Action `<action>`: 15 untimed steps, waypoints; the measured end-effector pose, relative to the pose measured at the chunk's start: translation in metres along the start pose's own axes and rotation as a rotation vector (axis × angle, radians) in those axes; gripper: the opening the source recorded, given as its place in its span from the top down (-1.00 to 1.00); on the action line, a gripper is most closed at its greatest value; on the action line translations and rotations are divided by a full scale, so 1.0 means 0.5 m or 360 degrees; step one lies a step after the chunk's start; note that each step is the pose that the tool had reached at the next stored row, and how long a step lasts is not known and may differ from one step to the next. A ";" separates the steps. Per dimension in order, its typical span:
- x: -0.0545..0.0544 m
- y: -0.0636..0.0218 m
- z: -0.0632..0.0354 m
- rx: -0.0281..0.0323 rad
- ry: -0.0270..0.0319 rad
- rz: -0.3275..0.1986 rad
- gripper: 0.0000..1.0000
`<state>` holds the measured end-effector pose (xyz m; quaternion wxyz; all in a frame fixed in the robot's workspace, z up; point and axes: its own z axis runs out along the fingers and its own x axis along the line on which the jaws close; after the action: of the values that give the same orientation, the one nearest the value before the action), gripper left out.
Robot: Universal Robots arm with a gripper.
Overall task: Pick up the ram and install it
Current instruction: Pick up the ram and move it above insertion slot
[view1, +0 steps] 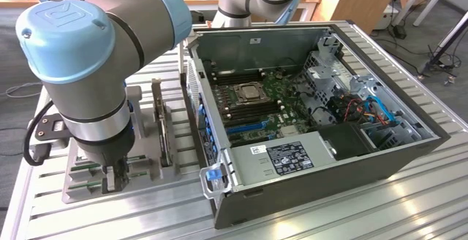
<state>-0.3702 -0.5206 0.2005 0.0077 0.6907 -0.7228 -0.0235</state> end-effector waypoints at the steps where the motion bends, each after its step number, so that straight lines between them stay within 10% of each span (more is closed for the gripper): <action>1: 0.000 0.000 0.000 -0.00001 0.00001 0.0000 0.40; 15: -0.002 0.000 0.000 0.00000 0.00011 0.0000 0.40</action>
<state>-0.3702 -0.5196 0.2004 0.0080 0.6907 -0.7227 -0.0233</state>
